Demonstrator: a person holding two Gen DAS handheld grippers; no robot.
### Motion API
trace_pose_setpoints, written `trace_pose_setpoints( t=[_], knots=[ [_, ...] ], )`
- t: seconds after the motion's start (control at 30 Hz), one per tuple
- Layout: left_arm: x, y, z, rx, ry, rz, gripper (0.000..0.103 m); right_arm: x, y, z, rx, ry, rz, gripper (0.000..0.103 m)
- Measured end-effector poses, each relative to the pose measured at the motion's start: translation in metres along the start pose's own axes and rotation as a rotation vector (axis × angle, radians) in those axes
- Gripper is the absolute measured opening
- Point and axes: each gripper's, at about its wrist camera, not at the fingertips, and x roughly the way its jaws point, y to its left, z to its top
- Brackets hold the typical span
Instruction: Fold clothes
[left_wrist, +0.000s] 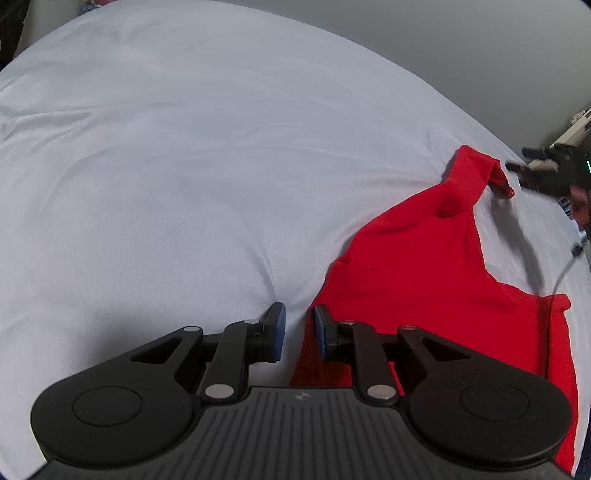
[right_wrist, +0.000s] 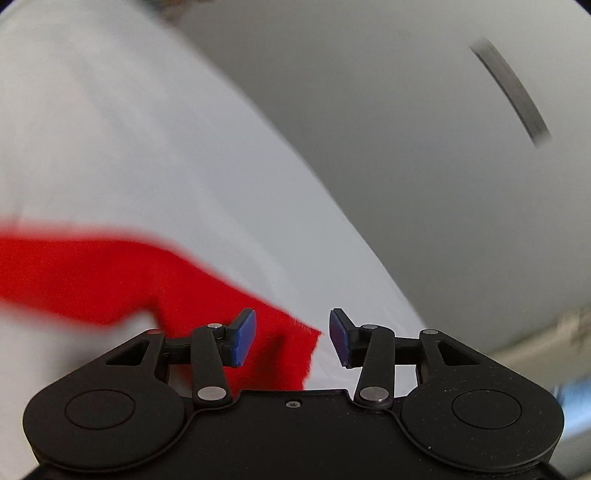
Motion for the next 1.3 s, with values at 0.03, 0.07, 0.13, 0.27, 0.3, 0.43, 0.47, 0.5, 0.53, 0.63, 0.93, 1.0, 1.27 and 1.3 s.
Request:
trace_pose_setpoints(
  t=[0.03,0.07,0.13,0.27,0.3,0.43,0.47,0.5,0.53,0.63,0.93,1.0,1.27,1.3],
  knots=[
    [0.001,0.000,0.001,-0.007,0.004,-0.004,0.017,-0.001,0.002,-0.007,-0.058,-0.008,0.017,0.041],
    [0.002,0.001,0.003,-0.016,0.007,-0.009,0.017,-0.001,0.005,-0.014,-0.116,-0.016,0.034,0.041],
    [0.002,0.002,0.003,-0.026,0.009,-0.013,0.017,0.003,0.012,-0.025,-0.203,-0.012,0.059,0.040],
    [0.004,-0.004,0.003,-0.017,0.011,0.011,0.017,0.020,0.024,-0.029,-0.277,-0.010,0.012,0.017],
    [0.005,-0.006,0.004,-0.014,0.013,0.017,0.017,0.024,0.024,-0.027,-0.271,-0.014,-0.003,0.011],
    [0.008,-0.007,0.004,-0.017,0.019,0.023,0.017,0.038,0.013,-0.013,-0.259,0.026,-0.098,0.001],
    [0.009,-0.007,0.005,-0.017,0.019,0.022,0.017,0.037,0.005,-0.009,-0.243,0.007,-0.136,0.001],
    [0.010,-0.008,0.005,-0.015,0.018,0.021,0.017,0.036,-0.013,0.000,-0.218,-0.025,-0.212,0.001],
    [0.011,-0.008,0.005,-0.014,0.017,0.021,0.017,0.036,-0.018,0.003,-0.220,-0.034,-0.237,0.001],
    [0.011,-0.008,0.006,-0.014,0.019,0.020,0.017,0.046,-0.045,0.016,-0.202,0.000,-0.277,0.002],
    [0.013,-0.011,0.004,0.001,0.016,0.033,0.017,0.079,-0.071,-0.014,-0.216,0.274,-0.182,0.024],
    [0.014,-0.012,0.004,0.001,0.017,0.035,0.017,0.082,-0.084,-0.026,-0.173,0.323,-0.168,0.028],
    [0.015,-0.018,0.005,0.011,0.011,0.067,0.017,0.064,-0.143,-0.078,0.035,0.348,-0.194,0.044],
    [0.015,-0.019,0.006,0.010,0.011,0.069,0.017,0.057,-0.154,-0.089,0.081,0.339,-0.181,0.045]
  ],
)
